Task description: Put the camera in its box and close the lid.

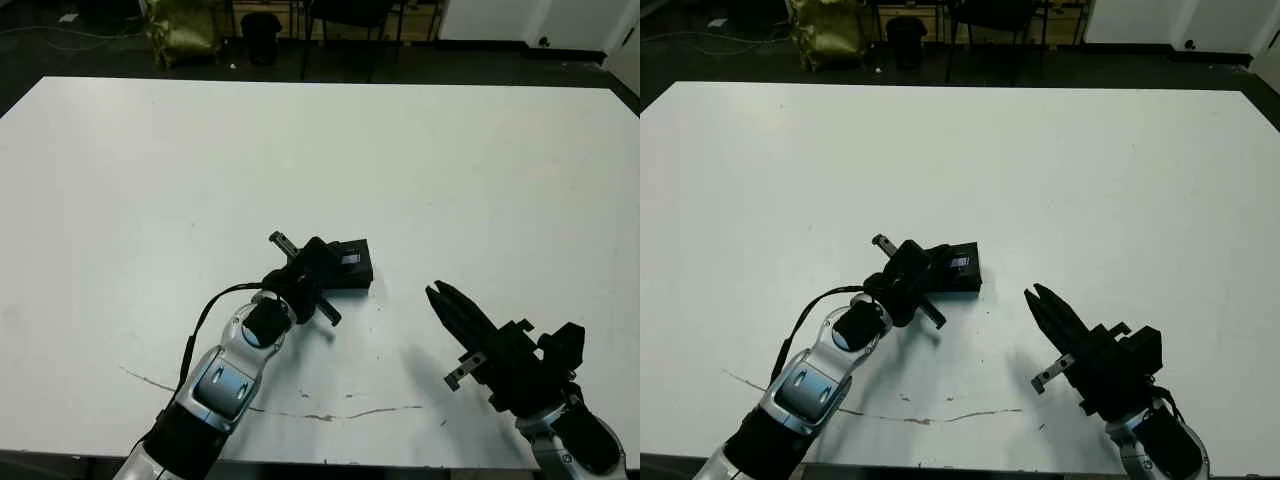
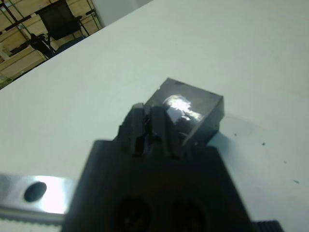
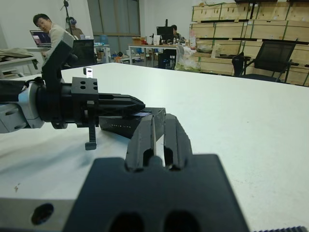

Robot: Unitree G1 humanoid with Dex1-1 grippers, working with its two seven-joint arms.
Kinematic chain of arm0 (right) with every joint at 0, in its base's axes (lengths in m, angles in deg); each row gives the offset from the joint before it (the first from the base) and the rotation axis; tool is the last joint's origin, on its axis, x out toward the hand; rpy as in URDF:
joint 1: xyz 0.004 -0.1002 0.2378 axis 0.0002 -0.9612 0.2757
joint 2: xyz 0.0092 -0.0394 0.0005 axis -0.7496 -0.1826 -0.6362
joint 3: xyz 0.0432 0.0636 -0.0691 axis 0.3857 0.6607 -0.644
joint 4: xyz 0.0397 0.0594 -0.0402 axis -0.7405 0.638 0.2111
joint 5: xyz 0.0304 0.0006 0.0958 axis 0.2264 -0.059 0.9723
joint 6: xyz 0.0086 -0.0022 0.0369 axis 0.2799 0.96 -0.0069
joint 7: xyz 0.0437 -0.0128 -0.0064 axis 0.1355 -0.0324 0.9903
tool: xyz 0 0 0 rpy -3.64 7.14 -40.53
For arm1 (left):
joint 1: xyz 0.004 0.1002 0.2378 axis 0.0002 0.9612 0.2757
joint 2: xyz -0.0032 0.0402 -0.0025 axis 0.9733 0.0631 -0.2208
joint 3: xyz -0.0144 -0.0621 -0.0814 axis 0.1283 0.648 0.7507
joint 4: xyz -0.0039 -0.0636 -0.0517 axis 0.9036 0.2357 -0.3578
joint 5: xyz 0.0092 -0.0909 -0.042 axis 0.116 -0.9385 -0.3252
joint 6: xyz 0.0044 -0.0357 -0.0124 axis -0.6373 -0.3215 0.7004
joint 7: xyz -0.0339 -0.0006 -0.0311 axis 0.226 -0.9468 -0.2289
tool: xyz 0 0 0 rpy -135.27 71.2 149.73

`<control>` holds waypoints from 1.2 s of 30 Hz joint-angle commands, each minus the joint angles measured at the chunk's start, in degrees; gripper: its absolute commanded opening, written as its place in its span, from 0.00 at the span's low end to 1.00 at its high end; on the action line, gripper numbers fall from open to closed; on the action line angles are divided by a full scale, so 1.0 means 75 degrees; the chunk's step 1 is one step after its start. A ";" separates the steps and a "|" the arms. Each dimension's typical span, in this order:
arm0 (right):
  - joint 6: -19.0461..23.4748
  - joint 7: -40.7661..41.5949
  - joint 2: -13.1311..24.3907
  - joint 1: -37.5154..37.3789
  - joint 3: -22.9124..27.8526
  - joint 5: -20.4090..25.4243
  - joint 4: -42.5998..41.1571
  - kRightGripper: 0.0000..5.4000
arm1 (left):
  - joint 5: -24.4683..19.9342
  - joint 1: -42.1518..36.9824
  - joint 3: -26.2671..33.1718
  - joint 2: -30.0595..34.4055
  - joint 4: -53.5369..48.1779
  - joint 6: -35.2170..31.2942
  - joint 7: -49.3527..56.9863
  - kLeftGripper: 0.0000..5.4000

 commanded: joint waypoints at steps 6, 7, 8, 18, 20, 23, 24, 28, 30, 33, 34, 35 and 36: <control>0.0281 -0.0085 0.0092 -0.0146 0.0057 0.0029 -0.0117 0.00 | 0.0191 0.0331 -0.0285 -0.0034 0.0838 0.0020 -0.0016 0.00; 0.0323 -0.0122 0.0090 -0.0169 0.0057 0.0010 -0.0170 0.00 | 0.0219 0.0296 -0.0308 -0.0060 0.0886 -0.0029 -0.0026 0.00; 0.0296 -0.0138 0.0076 -0.0187 0.0055 -0.0021 -0.0189 0.00 | 0.0251 0.0246 -0.0333 -0.0096 0.0931 -0.0115 -0.0030 0.00; 0.0389 -0.0315 0.0145 -0.0326 0.0096 -0.0207 -0.0481 0.00 | 0.0590 -0.0726 -0.0657 -0.0297 0.1621 -0.0646 -0.0294 0.00; 0.0482 -0.0392 0.0147 -0.0368 0.0088 -0.0209 -0.0590 0.00 | 0.0705 -0.0996 -0.0767 -0.0305 0.1720 -0.0789 -0.0400 0.00; 0.0572 -0.0461 0.0140 -0.0396 0.0076 -0.0203 -0.0655 0.00 | 0.0828 -0.1320 -0.0881 -0.0333 0.1827 -0.0984 -0.0526 0.00; 0.0598 -0.0501 0.0139 -0.0403 0.0071 -0.0232 -0.0672 0.00 | 0.0853 -0.1404 -0.0901 -0.0352 0.1866 -0.1026 -0.0559 0.00; 0.0660 -0.0587 0.0158 -0.0434 0.0073 -0.0327 -0.0741 0.00 | 0.0947 -0.1679 -0.0995 -0.0434 0.2087 -0.1078 -0.0604 0.00; 0.0630 -0.0573 0.0161 -0.0439 0.0077 -0.0316 -0.0741 0.00 | 0.0969 -0.1735 -0.1010 -0.0466 0.2158 -0.1089 -0.0603 0.00; 0.0652 -0.0560 0.0172 -0.0455 0.0094 -0.0266 -0.0763 0.00 | 0.0995 -0.1789 -0.1021 -0.0490 0.2273 -0.1116 -0.0620 0.00; 0.0647 -0.0539 0.0170 -0.0453 0.0101 -0.0231 -0.0749 0.00 | 0.0948 -0.1800 -0.0982 -0.0520 0.2302 -0.1217 -0.0664 0.00; 0.0612 -0.0510 0.0163 -0.0445 0.0104 -0.0201 -0.0714 0.00 | 0.0914 -0.1812 -0.0949 -0.0550 0.2324 -0.1321 -0.0698 0.00; 0.0563 -0.0478 0.0154 -0.0431 0.0109 -0.0178 -0.0661 0.00 | 0.0890 -0.1813 -0.0919 -0.0579 0.2345 -0.1387 -0.0708 0.00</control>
